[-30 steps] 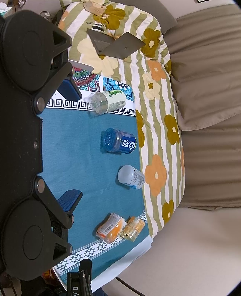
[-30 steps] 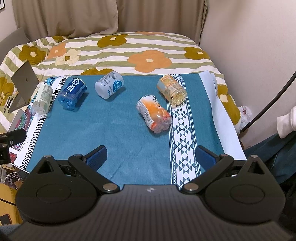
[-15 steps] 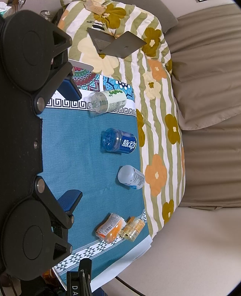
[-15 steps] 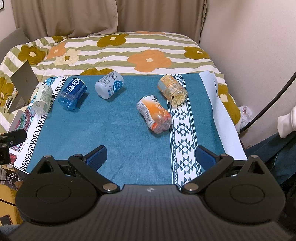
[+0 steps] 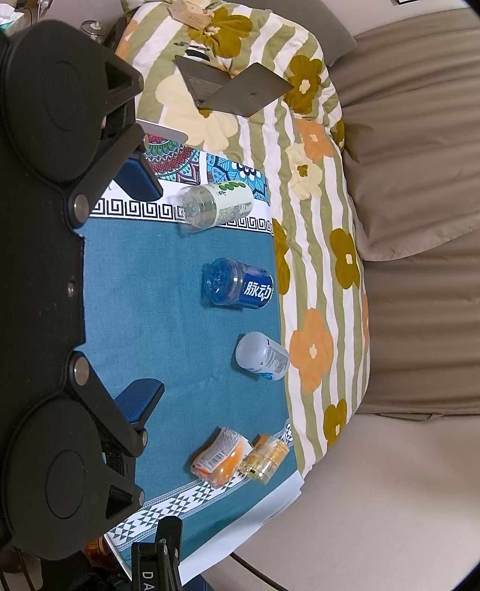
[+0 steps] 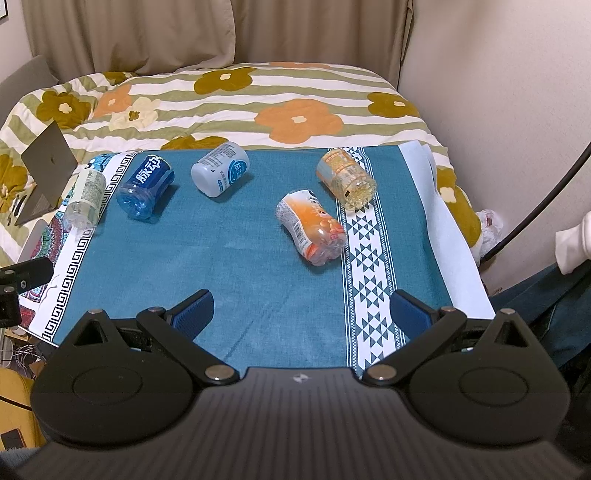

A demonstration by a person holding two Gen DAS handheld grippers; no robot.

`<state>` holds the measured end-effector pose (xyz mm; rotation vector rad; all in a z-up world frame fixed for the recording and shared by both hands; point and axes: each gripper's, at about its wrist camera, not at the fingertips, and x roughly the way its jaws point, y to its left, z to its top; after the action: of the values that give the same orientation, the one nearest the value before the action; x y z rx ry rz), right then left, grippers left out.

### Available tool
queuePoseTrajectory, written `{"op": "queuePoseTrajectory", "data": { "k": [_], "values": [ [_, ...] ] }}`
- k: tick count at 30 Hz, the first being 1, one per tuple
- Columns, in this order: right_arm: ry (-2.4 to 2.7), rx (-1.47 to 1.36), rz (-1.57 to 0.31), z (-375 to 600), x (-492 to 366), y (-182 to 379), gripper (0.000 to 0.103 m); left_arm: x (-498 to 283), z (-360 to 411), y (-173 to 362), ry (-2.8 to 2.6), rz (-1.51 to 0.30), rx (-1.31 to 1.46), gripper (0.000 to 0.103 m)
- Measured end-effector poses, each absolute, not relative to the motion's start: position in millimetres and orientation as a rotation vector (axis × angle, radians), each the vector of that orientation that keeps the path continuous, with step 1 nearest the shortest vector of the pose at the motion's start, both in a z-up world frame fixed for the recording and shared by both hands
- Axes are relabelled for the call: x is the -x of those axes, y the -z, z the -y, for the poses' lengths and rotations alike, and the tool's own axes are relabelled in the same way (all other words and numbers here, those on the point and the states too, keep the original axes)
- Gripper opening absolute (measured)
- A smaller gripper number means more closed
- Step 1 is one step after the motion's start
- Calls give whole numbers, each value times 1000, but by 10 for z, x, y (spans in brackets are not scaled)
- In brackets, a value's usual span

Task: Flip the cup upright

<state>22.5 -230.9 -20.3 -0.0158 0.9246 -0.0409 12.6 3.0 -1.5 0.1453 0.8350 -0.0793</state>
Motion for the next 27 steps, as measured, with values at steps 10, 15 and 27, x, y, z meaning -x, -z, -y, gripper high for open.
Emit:
{"op": "queuePoseTrajectory", "data": {
  "k": [10,15,27],
  "values": [
    [42,12,-923,2308,-233,208,103,-135,-27,18,81,-835,-147,103],
    [44,10,-923,2311,-240,208,103,-153,-19,0,80,-848,-146,103],
    [-19,53,-913,2760,-592,108,103,-361,93,-45,39,-869,-125,103]
  ]
}}
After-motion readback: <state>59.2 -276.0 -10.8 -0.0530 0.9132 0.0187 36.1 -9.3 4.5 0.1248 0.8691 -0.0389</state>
